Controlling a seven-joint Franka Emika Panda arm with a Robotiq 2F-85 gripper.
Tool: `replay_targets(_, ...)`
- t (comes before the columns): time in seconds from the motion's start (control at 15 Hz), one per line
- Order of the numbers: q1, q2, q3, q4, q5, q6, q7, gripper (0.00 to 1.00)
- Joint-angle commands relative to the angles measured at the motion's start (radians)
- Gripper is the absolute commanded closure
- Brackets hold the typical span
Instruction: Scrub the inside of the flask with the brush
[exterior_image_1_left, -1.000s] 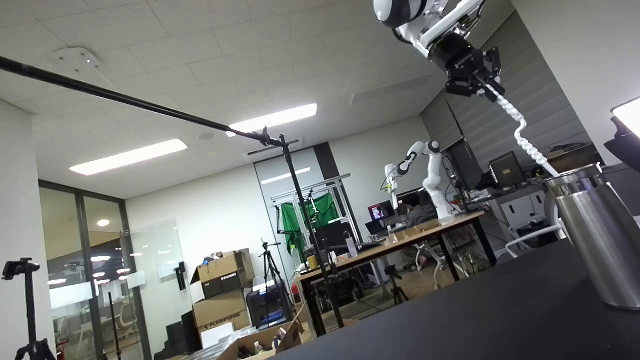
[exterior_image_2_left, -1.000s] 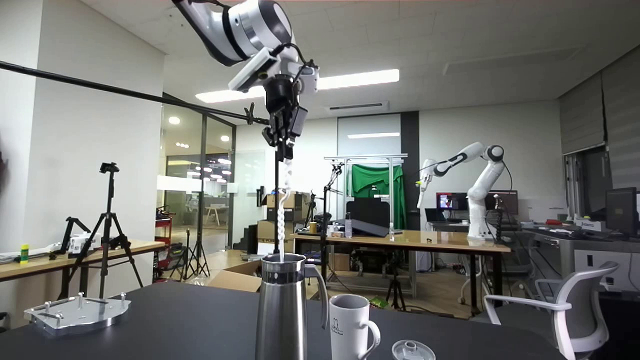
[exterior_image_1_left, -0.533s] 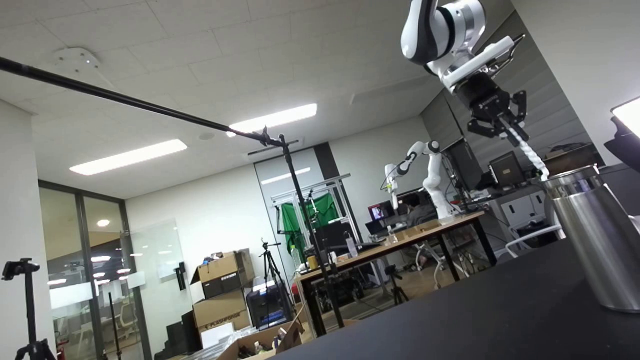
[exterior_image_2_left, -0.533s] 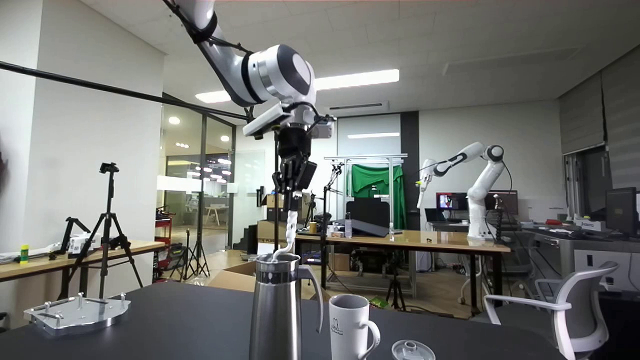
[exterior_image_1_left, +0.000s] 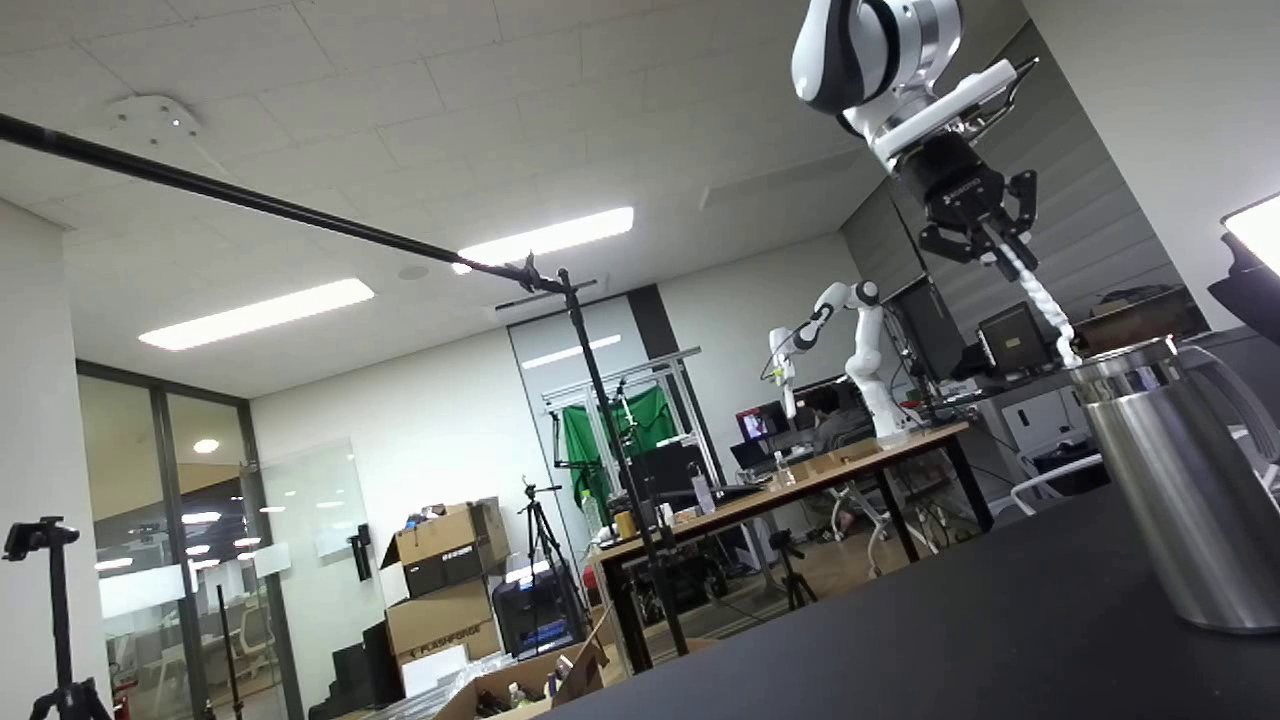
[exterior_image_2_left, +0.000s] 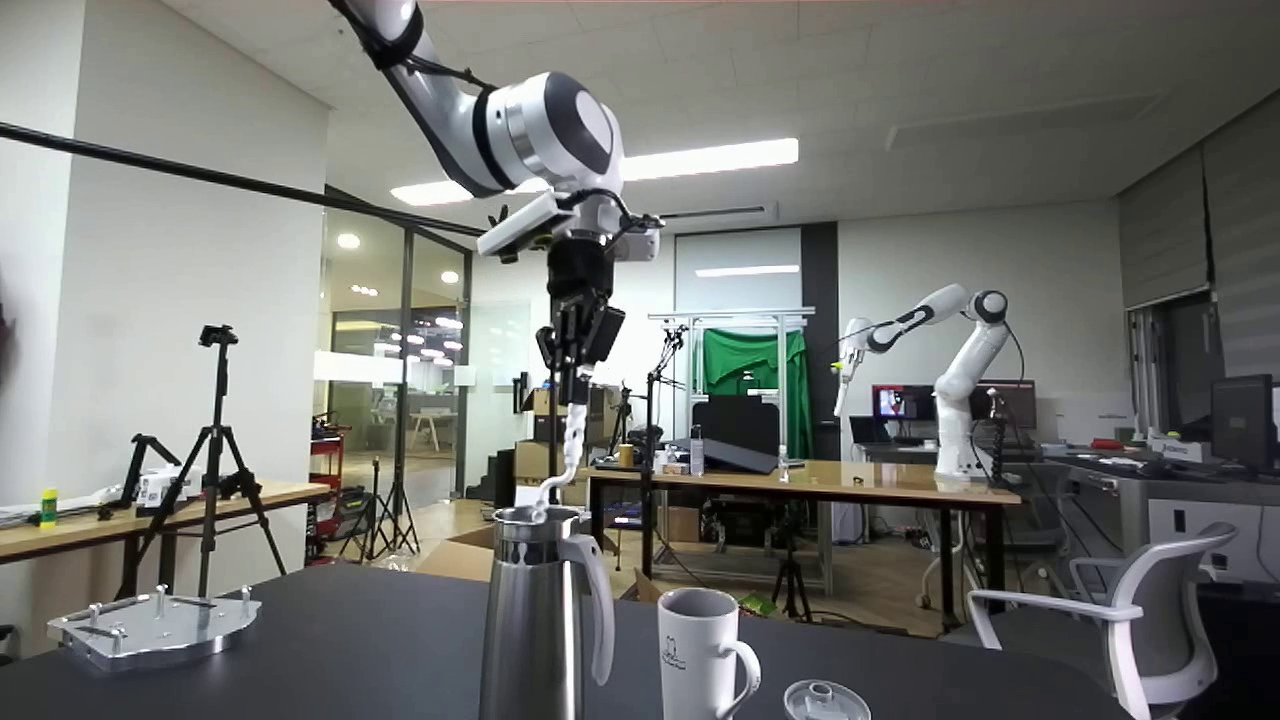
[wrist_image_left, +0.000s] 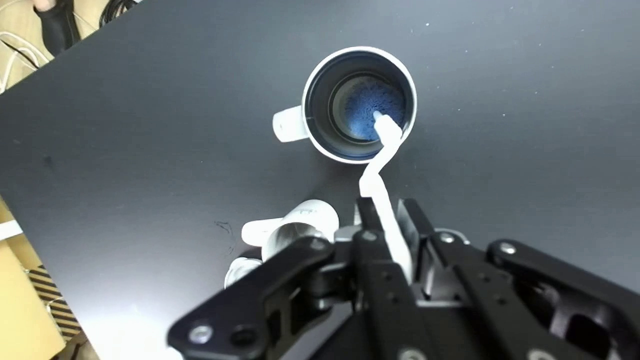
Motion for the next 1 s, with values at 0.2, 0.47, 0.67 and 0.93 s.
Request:
replay_targets(0.2,0.008,-0.128,0.012,-0.018,0.007,-0.068,-0.033,0.96)
replay_targets(0.47,0.007,-0.147,0.018,-0.011,0.009,-0.107,-0.054,0.46)
replay_targets(0.67,0.006,-0.156,0.021,-0.006,0.013,-0.156,-0.075,0.26)
replay_targets(0.93,0.006,-0.14,0.023,-0.001,0.003,-0.16,-0.07,0.23)
